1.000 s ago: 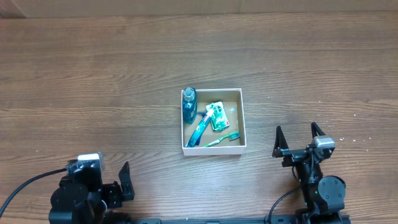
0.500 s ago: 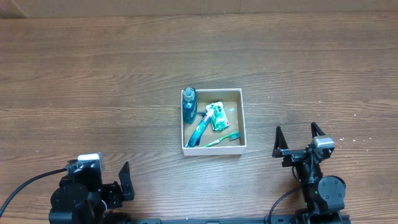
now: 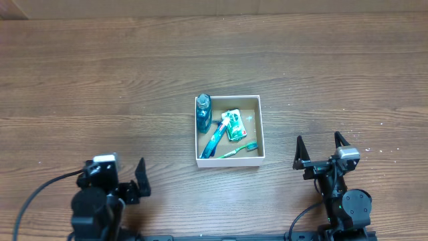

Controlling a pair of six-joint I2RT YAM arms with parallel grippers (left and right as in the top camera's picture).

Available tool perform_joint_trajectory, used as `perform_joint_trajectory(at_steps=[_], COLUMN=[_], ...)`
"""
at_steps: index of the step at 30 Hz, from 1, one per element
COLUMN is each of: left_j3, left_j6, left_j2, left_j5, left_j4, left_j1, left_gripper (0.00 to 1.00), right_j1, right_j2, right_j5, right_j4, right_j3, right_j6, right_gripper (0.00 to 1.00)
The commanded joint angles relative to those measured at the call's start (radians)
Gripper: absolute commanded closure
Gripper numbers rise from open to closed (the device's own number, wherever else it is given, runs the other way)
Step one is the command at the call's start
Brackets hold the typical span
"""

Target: Pack container

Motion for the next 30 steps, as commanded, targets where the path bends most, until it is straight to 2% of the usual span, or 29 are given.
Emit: perform_joint_trajectory(at_steps=[1,3,7,10,12,30], left_j3=[-0.224,-0.301,-0.463,-0.545,-0.558,-0.558], left_j6=[0.015,0.022,0.137,0.225,0.213,0.217], left_j2=[-0.130,-0.172,-0.240,-0.240,-0.240,-0.239], left_j5=[0.031,0.031,0.066,0.166,0.175,0.176], left_j4=[0.222,0.358,0.707,0.827,0.762,0.764], left_j1=[-0.002,-0.003,-0.002,-0.002,-0.002,-0.002], left_gripper=[0.00,0.00,0.00,0.00,0.00,0.00], right_j1=[0.000,0.000,0.000,0.000,0.000,0.000], right_j2=[-0.010,-0.010,-0.010,-0.010,-0.010,-0.010], right_j5=[-0.006,-0.006,-0.006,-0.006,-0.006,-0.006], right_j4=[0.008,0.008,0.008,0.008,0.008,0.008], right_j3=[-0.010,-0.010,-0.010,-0.010,-0.010,-0.010], right_j6=[-0.003,-0.003,-0.003,-0.003,-0.003,-0.003], right_gripper=[0.00,0.00,0.00,0.00,0.00,0.00])
